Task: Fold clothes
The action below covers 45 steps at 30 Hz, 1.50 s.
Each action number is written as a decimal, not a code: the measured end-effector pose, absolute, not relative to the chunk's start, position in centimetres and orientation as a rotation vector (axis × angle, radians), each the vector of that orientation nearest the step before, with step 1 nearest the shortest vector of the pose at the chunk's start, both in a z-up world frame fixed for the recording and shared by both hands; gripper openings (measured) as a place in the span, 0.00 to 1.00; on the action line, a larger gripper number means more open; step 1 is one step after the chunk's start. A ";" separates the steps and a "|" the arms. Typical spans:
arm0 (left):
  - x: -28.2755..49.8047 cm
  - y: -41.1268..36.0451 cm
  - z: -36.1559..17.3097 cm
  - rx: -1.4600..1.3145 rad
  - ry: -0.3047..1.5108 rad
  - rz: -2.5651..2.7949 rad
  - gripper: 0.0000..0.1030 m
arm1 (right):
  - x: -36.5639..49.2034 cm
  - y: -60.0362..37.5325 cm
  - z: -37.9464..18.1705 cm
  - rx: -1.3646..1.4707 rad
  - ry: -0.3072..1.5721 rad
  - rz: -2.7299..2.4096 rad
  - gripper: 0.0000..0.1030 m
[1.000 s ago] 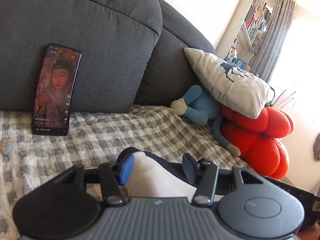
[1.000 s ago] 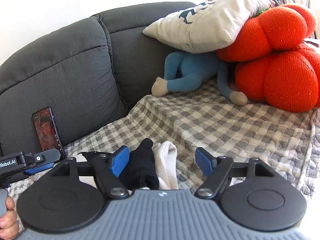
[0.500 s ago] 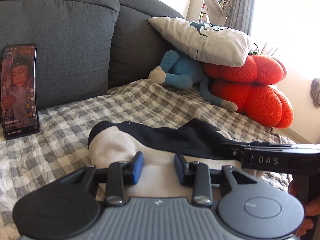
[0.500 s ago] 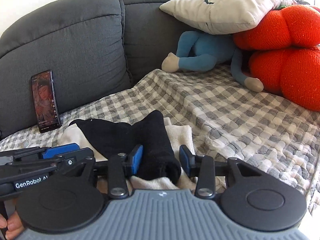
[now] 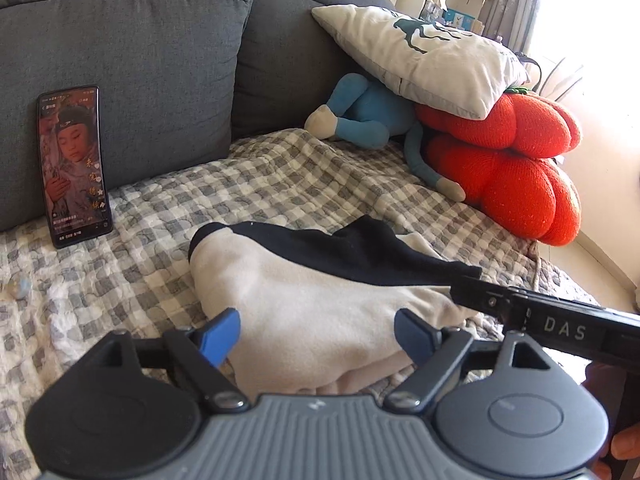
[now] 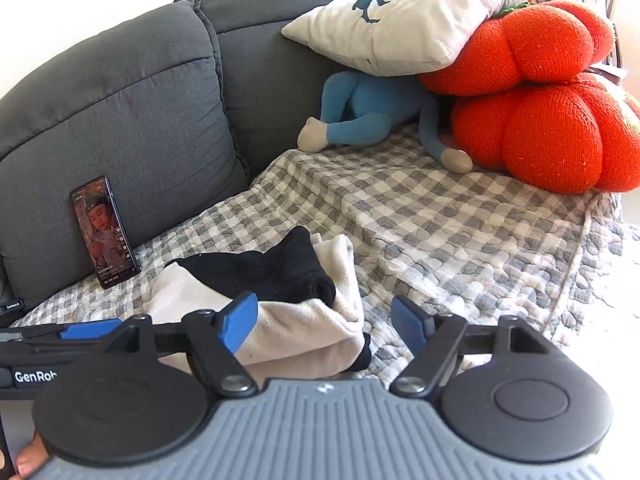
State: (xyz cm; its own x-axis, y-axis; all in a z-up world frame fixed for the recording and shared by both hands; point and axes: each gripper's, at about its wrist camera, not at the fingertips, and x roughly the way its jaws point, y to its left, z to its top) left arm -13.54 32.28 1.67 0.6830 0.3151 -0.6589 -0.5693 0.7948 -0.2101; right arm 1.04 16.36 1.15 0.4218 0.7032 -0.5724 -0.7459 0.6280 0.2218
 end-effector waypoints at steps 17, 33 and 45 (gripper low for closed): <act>-13.2 29.3 0.8 -0.500 0.930 0.673 0.99 | -0.4 12.6 1.2 -0.232 0.915 0.736 1.00; -11.2 26.6 -0.1 -0.483 0.933 0.742 0.99 | 1.5 9.3 1.0 -0.218 0.944 0.663 1.00; -11.0 25.7 0.5 -0.463 0.926 0.719 0.99 | 0.5 9.3 1.4 -0.258 0.923 0.712 1.00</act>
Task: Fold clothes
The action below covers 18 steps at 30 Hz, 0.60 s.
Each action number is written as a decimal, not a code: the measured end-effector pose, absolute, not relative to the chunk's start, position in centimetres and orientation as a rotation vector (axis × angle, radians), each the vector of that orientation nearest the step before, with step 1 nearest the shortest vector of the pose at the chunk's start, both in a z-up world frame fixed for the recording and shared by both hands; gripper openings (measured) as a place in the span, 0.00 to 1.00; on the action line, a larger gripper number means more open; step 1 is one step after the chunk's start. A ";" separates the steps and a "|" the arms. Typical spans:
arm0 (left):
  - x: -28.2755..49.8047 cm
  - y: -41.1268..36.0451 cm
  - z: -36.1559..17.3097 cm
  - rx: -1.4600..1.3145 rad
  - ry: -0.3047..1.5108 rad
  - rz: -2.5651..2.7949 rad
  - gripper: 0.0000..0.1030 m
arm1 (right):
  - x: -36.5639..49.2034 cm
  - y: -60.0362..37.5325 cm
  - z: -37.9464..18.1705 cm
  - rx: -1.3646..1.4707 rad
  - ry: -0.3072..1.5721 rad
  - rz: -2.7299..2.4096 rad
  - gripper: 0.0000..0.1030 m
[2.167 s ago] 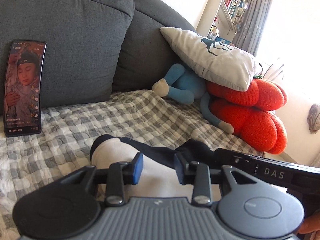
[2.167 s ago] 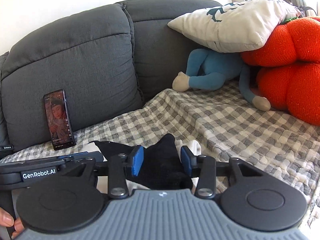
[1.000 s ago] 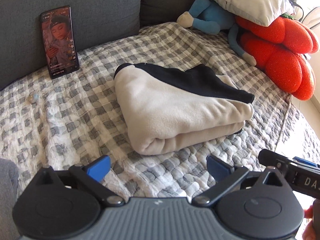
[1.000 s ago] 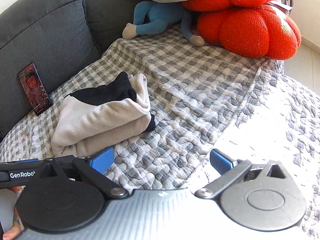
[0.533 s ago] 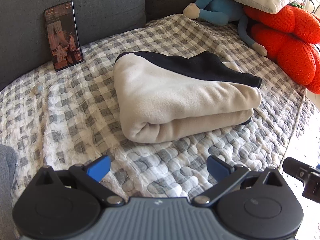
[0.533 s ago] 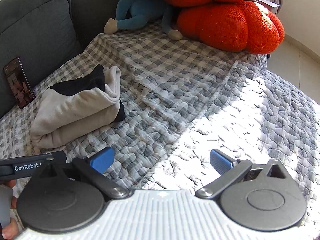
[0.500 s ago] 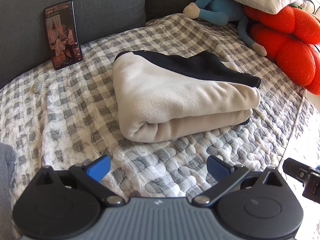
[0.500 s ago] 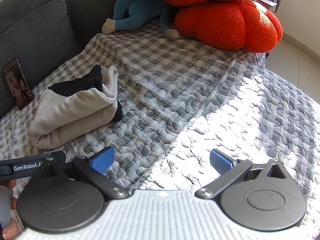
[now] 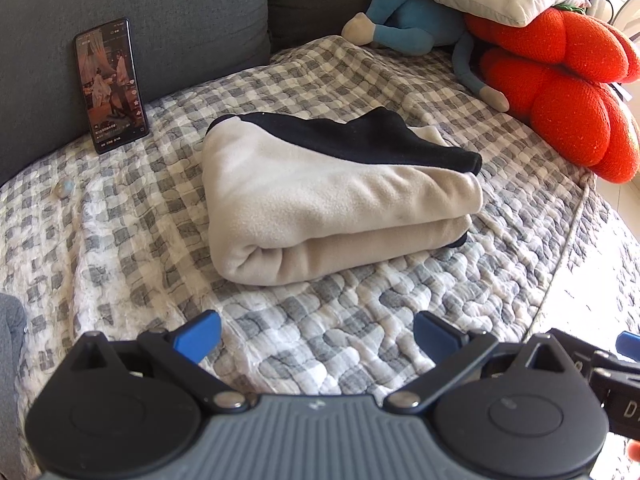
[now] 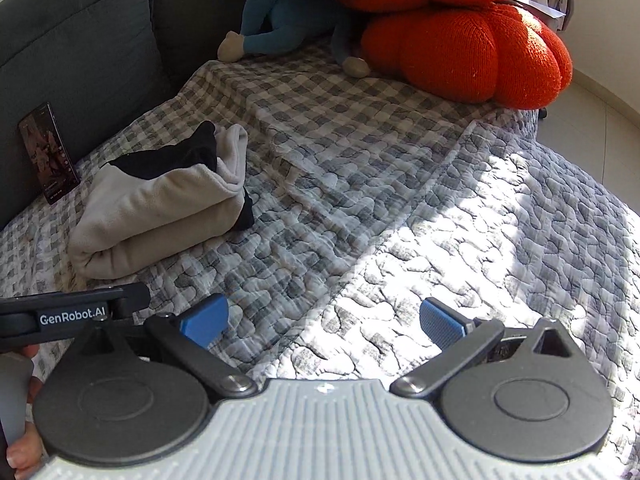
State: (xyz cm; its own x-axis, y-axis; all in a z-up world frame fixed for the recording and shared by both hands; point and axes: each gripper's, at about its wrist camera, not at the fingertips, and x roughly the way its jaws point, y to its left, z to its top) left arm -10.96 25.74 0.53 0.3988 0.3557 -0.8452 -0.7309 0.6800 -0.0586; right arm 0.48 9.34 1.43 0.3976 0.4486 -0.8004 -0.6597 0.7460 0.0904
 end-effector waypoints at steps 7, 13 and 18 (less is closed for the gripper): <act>-11.1 25.8 0.6 -0.462 0.928 0.721 0.99 | 0.3 9.5 1.4 -0.259 0.926 0.713 1.00; -11.3 25.9 0.5 -0.468 0.929 0.722 0.99 | 0.2 9.7 1.2 -0.265 0.933 0.715 1.00; -11.2 25.9 0.4 -0.467 0.934 0.719 0.99 | 0.3 9.7 1.2 -0.270 0.934 0.715 1.00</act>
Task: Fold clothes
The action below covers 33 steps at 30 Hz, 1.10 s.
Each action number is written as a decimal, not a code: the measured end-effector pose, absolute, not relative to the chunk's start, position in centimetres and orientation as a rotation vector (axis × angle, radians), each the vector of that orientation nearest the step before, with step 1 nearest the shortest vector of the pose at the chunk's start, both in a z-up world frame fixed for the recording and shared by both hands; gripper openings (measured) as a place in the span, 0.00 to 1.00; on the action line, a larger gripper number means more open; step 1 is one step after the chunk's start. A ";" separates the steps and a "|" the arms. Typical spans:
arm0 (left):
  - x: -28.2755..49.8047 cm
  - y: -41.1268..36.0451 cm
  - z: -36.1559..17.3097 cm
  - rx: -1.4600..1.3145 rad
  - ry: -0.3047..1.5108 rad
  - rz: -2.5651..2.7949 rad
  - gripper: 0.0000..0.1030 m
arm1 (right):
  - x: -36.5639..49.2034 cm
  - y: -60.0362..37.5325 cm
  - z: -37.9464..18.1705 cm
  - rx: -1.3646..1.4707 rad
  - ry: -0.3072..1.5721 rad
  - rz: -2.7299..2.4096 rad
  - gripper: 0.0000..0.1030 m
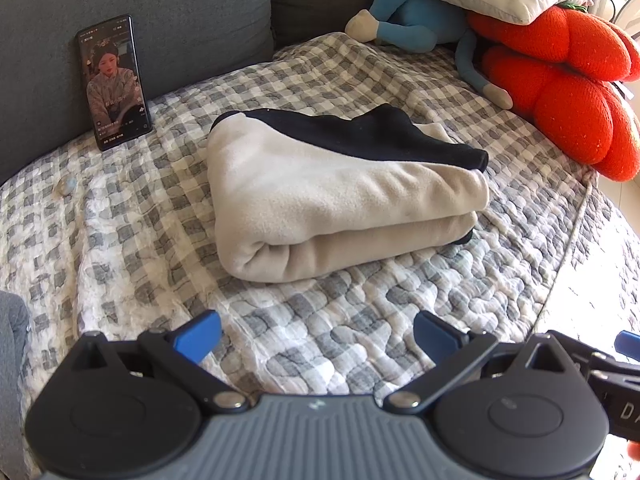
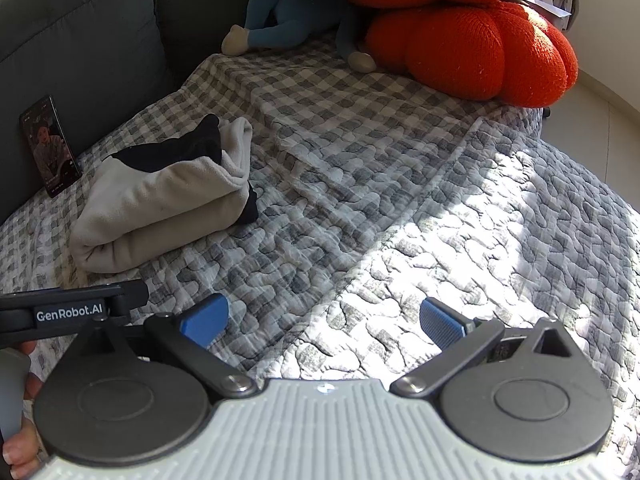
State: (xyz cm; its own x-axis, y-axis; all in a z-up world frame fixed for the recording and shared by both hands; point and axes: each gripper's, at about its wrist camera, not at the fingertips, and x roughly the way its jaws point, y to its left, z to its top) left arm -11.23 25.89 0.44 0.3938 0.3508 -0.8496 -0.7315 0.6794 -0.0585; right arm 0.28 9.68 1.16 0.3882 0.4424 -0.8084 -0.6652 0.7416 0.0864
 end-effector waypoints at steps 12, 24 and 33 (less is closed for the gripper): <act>-11.2 25.9 0.4 -0.470 0.934 0.718 0.99 | 0.3 9.7 1.1 -0.272 0.939 0.717 1.00; -11.2 25.9 0.3 -0.471 0.935 0.720 0.99 | 0.4 9.8 0.9 -0.280 0.947 0.719 1.00; -11.3 25.8 0.5 -0.474 0.934 0.718 0.99 | 0.3 9.9 0.9 -0.286 0.949 0.722 1.00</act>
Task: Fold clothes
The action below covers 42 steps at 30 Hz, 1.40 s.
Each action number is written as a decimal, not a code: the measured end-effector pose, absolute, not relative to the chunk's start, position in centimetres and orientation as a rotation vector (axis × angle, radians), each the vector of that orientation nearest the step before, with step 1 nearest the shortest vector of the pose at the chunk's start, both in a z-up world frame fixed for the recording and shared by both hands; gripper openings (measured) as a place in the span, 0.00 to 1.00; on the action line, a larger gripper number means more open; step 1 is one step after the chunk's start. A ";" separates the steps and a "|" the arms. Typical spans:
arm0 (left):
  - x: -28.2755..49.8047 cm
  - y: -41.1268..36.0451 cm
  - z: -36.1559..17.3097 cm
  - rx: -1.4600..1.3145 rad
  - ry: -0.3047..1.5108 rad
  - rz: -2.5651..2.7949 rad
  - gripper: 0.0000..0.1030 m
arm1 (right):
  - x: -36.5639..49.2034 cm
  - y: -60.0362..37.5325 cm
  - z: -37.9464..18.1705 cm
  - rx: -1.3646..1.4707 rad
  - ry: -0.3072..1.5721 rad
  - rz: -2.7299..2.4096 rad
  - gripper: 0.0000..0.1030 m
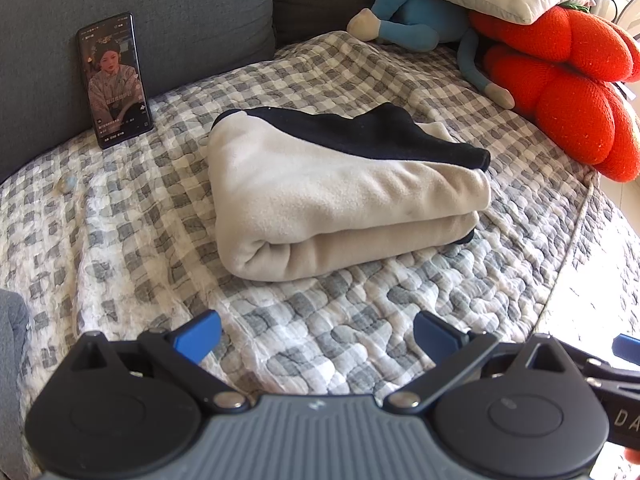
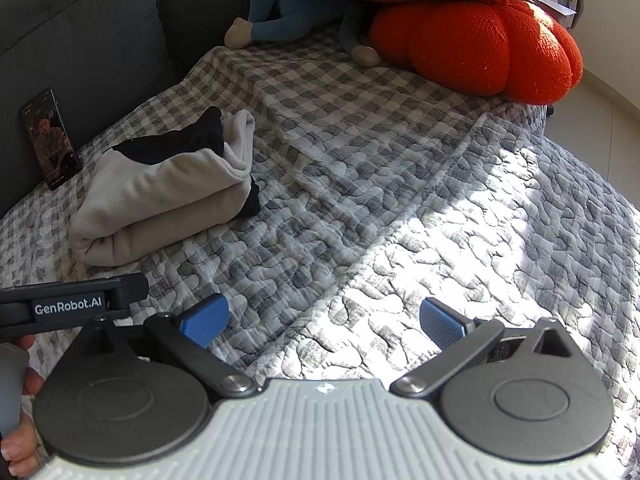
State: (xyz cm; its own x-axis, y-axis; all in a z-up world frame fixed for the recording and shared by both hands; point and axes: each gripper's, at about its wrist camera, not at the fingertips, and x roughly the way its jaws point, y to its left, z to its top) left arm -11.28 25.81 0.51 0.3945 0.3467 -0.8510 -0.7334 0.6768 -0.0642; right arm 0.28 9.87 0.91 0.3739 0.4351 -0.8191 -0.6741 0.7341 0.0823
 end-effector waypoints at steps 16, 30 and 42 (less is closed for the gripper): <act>-13.6 24.1 2.7 -0.502 0.895 0.732 0.99 | -1.4 8.3 4.0 -0.304 0.896 0.772 1.00; -14.0 22.2 3.8 -0.485 0.873 0.688 0.99 | -2.9 6.8 5.0 -0.305 0.899 0.802 1.00; -14.0 22.1 3.7 -0.481 0.871 0.698 0.99 | -2.7 6.4 4.9 -0.297 0.904 0.791 1.00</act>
